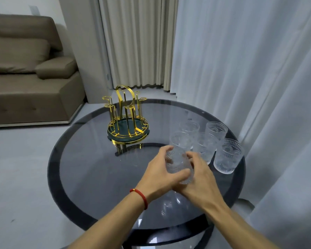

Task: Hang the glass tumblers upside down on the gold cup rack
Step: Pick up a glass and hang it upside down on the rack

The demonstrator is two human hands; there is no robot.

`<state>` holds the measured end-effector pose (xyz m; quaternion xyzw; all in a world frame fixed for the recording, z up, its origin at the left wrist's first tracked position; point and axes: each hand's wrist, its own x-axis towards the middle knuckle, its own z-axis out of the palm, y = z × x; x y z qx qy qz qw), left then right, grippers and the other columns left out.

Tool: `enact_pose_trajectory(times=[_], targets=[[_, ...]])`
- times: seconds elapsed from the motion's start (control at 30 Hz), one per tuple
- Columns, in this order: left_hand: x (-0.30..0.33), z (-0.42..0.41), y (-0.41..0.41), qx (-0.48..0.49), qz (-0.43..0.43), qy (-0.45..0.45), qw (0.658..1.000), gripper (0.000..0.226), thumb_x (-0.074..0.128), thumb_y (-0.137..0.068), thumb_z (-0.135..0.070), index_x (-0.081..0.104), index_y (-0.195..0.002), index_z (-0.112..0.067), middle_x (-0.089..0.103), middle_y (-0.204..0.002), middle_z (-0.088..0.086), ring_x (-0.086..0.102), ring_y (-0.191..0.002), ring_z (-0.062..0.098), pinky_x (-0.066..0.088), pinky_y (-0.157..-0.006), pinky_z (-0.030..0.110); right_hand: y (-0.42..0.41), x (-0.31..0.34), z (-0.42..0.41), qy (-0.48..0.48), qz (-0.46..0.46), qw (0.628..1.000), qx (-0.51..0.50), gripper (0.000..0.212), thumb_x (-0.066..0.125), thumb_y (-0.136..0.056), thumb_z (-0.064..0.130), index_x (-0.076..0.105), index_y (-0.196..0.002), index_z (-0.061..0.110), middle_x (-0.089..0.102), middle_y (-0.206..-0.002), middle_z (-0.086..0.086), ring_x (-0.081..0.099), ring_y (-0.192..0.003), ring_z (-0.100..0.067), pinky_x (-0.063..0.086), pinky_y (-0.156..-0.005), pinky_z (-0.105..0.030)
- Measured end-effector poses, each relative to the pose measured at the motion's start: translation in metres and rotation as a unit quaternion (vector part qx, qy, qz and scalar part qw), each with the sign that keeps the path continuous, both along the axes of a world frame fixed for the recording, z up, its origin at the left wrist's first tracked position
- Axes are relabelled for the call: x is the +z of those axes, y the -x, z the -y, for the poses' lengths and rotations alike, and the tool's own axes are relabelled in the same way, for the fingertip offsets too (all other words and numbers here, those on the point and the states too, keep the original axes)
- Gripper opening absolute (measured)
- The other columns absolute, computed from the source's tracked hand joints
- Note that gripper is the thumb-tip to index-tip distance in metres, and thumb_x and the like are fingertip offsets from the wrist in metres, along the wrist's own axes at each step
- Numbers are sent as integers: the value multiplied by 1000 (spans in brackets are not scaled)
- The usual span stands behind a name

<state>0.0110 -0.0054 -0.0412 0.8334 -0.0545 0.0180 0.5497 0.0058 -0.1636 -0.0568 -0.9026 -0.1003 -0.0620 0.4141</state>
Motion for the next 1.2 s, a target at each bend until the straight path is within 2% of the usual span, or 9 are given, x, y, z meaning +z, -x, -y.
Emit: enact_pose_trajectory(times=[0.1, 0.23, 0.43, 0.5, 0.57, 0.7, 0.8, 0.93, 1.2], targets=[[11, -17, -6, 69, -3, 133, 989, 69, 88, -64, -44, 57, -123, -31, 62, -119, -7, 63, -105, 6, 62, -79, 36, -7, 13, -12, -37, 52, 997, 48, 85, 90, -71, 42, 47, -144, 37, 53, -128, 12, 53, -116, 0, 41, -95, -9], [24, -58, -22, 37, -58, 361, 930, 63, 85, -76, -26, 55, -130, -13, 63, -130, 16, 68, -111, 33, 62, -72, 52, -20, 32, -32, -105, 66, 988, 88, 65, 74, -87, 53, 50, -146, 37, 54, -138, 19, 55, -125, 4, 49, -104, -24], [4, -90, -49, 0, -43, 409, 911, 58, 73, -89, -41, 54, -135, -11, 64, -133, 19, 63, -121, 37, 58, -89, 59, -51, 46, -76, -144, 0, 988, 57, 57, 66, -95, 50, 47, -145, 33, 57, -137, 11, 58, -122, -9, 48, -107, -43], [-6, -104, -61, 77, -13, 316, 946, 57, 59, -93, -58, 60, -132, -17, 65, -132, 11, 62, -122, 26, 54, -97, 57, -67, 54, -79, -122, 23, 992, 29, 61, 75, -89, 46, 49, -142, 31, 55, -138, 8, 54, -124, -11, 46, -104, -36], [-23, -123, -75, 181, 63, 82, 978, 42, 53, -99, -45, 59, -132, -21, 58, -137, 3, 53, -129, 21, 45, -108, 48, -83, 63, -77, -87, 57, 995, 0, 68, 80, -85, 45, 48, -143, 30, 54, -141, 8, 52, -123, -10, 41, -100, -29], [-65, -148, -103, 157, 90, -290, 940, 66, 60, -95, -23, 32, -155, -25, 13, -168, 4, 7, -154, 23, 18, -124, 43, -114, 80, -67, -87, 71, 993, -43, 72, 83, -80, 50, 52, -142, 29, 59, -142, 7, 57, -128, -15, 48, -107, -43], [-78, -153, -117, 121, 92, -377, 914, 59, 46, -103, -30, 23, -158, -31, 20, -166, 6, 1, -155, 23, 4, -125, 45, -139, 91, -62, -78, 82, 991, -74, 72, 83, -79, 52, 53, -141, 29, 62, -140, 3, 60, -124, -19, 50, -106, -46], [-76, -138, -118, 132, 133, -445, 876, 57, 44, -103, -26, 27, -157, -33, 39, -152, 8, 24, -143, 31, 32, -111, 47, -182, 120, -69, -74, 108, 987, -90, 72, 81, -80, 48, 54, -142, 24, 62, -138, -1, 61, -121, -22, 47, -97, -33], [-71, -108, -119, 95, 156, -435, 882, 80, 52, -87, 0, 25, -158, -26, 44, -136, 14, 33, -130, 36, 37, -98, 44, -272, 178, -128, -32, 124, 991, -39, 82, 81, -80, 43, 47, -148, 12, 54, -148, -8, 52, -134, -26, 43, -103, -32]])
